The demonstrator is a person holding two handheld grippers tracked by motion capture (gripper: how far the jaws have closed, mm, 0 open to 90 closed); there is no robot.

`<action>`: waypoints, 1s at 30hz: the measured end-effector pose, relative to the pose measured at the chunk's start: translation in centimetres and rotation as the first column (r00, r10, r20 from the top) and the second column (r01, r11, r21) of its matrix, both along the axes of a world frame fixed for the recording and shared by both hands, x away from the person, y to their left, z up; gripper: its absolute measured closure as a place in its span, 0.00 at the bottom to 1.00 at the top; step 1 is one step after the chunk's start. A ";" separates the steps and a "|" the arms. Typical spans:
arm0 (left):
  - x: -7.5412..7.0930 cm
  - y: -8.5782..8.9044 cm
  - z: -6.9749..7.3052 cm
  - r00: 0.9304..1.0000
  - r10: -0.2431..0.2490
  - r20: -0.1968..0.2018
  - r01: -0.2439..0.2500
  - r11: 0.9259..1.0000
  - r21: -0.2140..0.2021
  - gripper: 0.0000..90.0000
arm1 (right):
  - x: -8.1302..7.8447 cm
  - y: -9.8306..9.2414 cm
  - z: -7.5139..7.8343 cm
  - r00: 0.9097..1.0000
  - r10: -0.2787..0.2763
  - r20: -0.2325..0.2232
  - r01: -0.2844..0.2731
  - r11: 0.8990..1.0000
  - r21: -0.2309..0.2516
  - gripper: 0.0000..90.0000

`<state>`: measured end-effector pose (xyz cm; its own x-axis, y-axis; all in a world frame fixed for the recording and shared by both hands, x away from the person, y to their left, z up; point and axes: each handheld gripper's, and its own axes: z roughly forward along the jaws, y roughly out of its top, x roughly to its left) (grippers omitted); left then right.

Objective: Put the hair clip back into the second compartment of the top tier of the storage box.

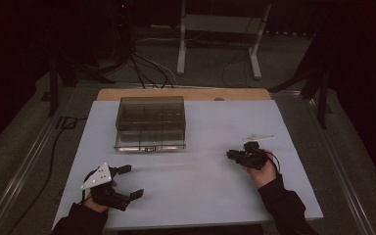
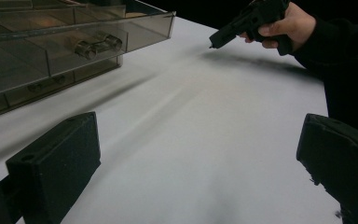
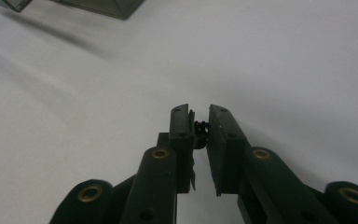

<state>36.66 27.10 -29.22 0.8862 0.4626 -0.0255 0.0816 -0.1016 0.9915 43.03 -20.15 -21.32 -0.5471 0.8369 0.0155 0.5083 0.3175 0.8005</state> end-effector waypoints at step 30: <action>0.1 -0.1 0.0 1.000 -0.008 -0.002 0.008 1.000 0.003 0.01 | -0.5 2.0 1.8 0.997 0.079 0.014 -0.079 0.996 0.028 0.90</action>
<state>36.80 26.96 -29.18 0.8897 0.4559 -0.0257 0.0828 -0.1056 0.9910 42.48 -18.18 -19.51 -0.6120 0.7902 0.0313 0.4721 0.3333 0.8161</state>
